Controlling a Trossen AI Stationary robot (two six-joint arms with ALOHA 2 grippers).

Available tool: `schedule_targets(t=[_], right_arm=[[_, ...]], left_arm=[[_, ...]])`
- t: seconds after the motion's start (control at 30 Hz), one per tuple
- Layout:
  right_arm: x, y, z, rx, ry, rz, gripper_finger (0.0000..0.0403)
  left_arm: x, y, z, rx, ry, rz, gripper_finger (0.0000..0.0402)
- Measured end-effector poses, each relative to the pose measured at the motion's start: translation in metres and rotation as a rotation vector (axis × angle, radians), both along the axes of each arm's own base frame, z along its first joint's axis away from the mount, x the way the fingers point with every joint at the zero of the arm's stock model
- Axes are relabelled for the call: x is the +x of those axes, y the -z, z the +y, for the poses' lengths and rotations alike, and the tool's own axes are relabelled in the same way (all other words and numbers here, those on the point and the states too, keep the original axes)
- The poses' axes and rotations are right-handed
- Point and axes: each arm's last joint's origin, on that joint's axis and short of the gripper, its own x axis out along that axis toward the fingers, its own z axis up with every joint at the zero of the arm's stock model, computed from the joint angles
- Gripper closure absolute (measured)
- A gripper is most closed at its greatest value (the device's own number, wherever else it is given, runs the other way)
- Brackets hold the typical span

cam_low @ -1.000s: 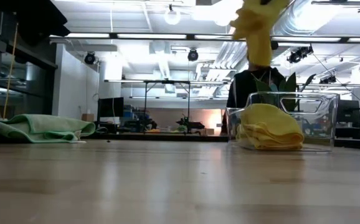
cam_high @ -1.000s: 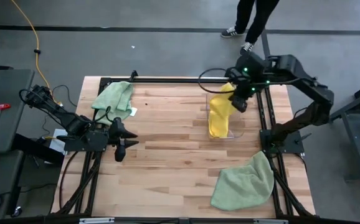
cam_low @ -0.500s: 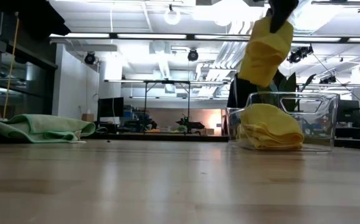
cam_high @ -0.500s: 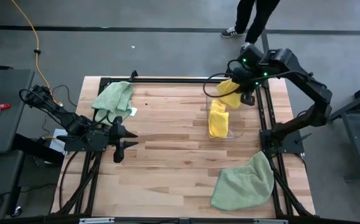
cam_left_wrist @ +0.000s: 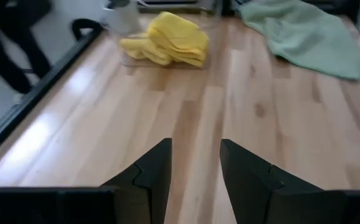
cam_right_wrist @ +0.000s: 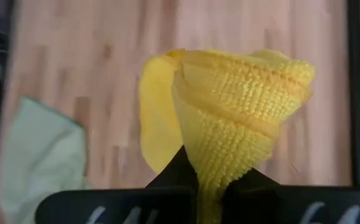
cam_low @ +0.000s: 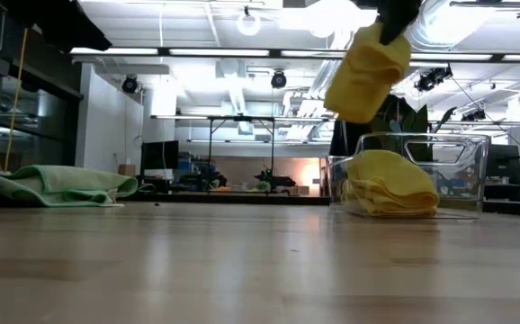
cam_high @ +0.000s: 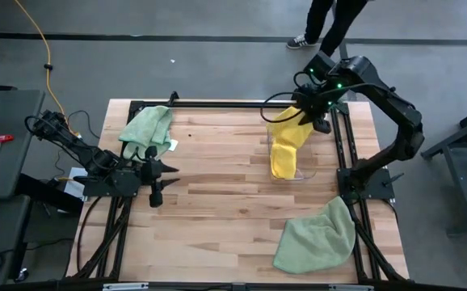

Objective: Fold microfiber towels
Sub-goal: Put the folded yellow microfiber towel into the transparent bin

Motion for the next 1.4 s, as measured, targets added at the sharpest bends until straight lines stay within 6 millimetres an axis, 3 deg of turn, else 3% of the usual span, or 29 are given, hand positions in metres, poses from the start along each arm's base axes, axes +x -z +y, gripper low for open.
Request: schedule_targets(t=[0.2,0.4,0.63,0.83,1.0,1.1,1.4], right_arm=[[0.006,0.008,-0.014,0.170,-0.023,-0.101,0.0403],[0.001,-0.004,0.016,0.232,-0.073,-0.163,0.0403],[-0.028,0.035,0.046,0.176,0.011,0.079,0.0403],[-0.057,0.050,0.060,0.204,0.069,0.090,0.0403],[-0.040,0.042,0.065,0.307,0.013,0.011,0.0403],[-0.025,0.039,0.066,0.282,-0.072,0.004,0.0403],[0.019,0.081,0.037,0.271,-0.201,0.188,0.0403]], left_arm=[[0.001,-0.001,0.006,-0.091,-0.146,-0.072,0.0275],[0.002,-0.001,0.010,-0.102,-0.170,-0.071,0.0275],[0.004,-0.001,0.015,-0.022,-0.161,-0.035,0.0275],[0.005,-0.001,0.018,-0.016,-0.176,-0.029,0.0275],[0.005,0.000,0.019,-0.042,-0.150,-0.016,0.0275],[0.005,0.000,0.018,-0.045,-0.137,-0.009,0.0275],[0.005,0.000,0.018,-0.052,-0.141,-0.013,0.0275]])
